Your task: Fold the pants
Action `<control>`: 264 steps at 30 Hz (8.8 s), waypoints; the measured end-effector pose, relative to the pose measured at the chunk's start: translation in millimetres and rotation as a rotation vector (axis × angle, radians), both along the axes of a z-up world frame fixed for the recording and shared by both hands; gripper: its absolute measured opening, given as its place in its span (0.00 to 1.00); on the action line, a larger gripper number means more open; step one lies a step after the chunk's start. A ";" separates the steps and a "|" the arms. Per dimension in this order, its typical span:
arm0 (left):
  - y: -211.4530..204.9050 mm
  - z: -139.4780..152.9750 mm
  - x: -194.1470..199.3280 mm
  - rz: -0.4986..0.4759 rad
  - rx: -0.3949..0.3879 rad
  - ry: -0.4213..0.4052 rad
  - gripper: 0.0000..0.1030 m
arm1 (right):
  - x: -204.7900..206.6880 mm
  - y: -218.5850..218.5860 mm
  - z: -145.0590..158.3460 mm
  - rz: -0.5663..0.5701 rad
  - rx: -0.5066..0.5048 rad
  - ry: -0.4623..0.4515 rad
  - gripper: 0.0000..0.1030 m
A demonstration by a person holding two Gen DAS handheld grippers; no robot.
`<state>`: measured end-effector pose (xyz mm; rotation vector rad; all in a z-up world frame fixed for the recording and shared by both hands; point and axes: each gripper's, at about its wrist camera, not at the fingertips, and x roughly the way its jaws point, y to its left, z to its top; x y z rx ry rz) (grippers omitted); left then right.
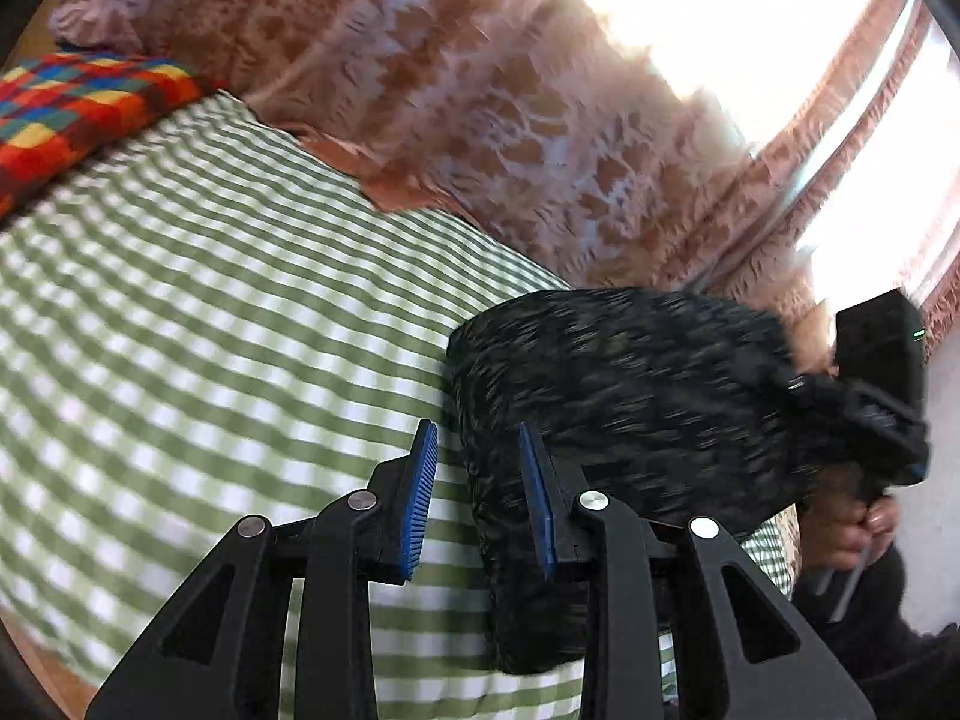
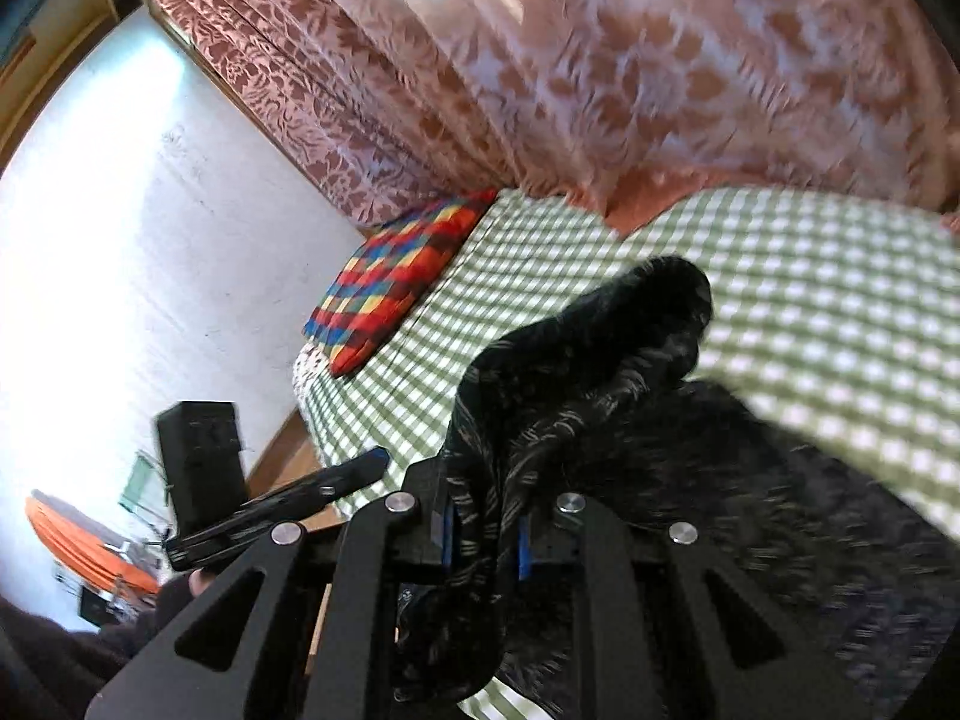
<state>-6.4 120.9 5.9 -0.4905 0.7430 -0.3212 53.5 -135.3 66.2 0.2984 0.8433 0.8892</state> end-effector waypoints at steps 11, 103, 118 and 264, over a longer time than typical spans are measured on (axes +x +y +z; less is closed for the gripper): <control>-145.9 -38.1 13.4 -0.442 0.046 0.082 0.26 | -39.8 -145.0 -20.5 -0.213 -0.156 -0.008 0.12; -168.7 -42.7 11.4 -0.101 0.509 0.031 0.64 | -52.2 -150.8 -118.7 -0.692 -0.355 -0.005 0.68; -184.2 -62.4 -0.2 -0.136 0.553 0.036 0.67 | -99.1 -159.3 -136.4 -0.636 -0.445 0.049 0.64; -135.2 -13.9 0.1 0.197 0.555 -0.091 0.96 | -33.7 -43.5 -88.4 -0.737 -0.533 -0.217 0.94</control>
